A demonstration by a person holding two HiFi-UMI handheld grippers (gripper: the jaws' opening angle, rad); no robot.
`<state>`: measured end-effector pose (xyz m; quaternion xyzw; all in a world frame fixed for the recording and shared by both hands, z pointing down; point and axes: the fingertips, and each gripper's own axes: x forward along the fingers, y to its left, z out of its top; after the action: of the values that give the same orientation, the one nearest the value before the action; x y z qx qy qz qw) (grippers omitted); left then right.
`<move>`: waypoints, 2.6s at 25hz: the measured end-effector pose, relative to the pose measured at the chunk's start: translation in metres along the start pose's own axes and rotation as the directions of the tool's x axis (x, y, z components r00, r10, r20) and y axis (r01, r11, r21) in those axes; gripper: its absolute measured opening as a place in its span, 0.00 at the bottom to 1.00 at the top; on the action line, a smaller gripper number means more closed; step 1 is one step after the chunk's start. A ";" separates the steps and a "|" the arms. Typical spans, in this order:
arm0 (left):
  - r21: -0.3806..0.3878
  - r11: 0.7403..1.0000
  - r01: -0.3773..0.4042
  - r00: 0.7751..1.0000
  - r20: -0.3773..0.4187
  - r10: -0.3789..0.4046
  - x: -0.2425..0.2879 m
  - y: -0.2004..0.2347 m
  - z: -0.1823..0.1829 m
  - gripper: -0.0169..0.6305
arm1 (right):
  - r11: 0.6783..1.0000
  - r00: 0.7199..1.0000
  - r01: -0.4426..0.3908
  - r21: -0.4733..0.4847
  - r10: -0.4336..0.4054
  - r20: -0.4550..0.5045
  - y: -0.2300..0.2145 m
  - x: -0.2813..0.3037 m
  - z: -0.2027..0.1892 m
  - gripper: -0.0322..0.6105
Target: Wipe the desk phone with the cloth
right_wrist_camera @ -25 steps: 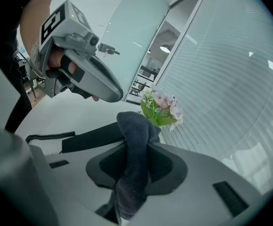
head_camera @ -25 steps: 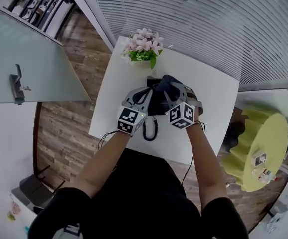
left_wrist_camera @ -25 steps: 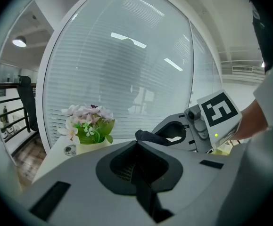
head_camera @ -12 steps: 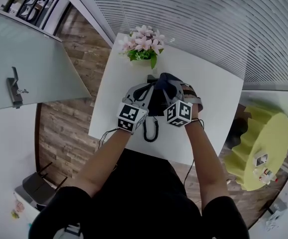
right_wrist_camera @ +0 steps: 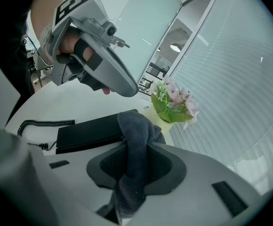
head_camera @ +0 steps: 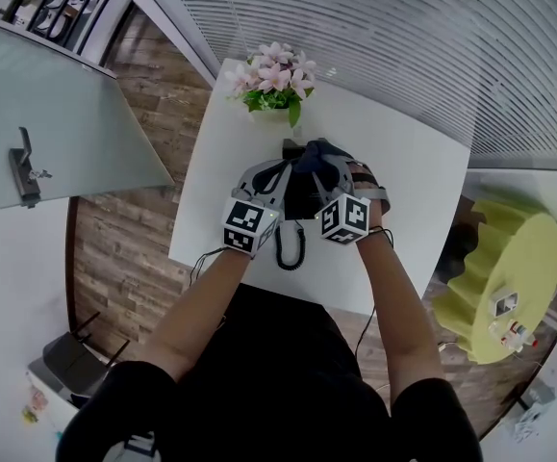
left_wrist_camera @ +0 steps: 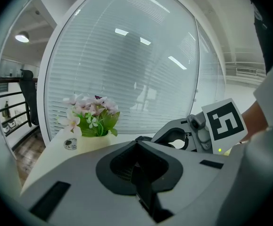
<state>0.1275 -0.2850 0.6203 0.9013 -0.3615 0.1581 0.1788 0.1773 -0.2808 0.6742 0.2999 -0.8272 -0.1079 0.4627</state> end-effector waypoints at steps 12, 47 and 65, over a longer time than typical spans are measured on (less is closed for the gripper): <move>-0.005 1.000 -0.001 1.000 -0.002 0.001 -0.008 -0.008 -0.009 0.04 | 0.999 0.999 -0.042 0.009 0.042 -0.025 0.020 -0.004 -0.005 0.22; 0.001 0.999 0.047 0.998 -0.043 -0.047 -0.029 -0.040 -0.052 0.04 | 0.993 0.982 -0.117 0.000 0.116 -0.146 0.097 -0.021 -0.031 0.21; -0.003 1.000 0.030 0.999 -0.043 -0.030 -0.042 -0.045 -0.061 0.04 | 0.987 0.974 -0.153 0.052 0.160 -0.161 0.133 -0.029 -0.042 0.21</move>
<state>0.1208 -0.2032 0.6481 0.9028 -0.3440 0.1745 0.1902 0.1711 -0.1536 0.7373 0.2508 -0.8092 -0.0298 0.5304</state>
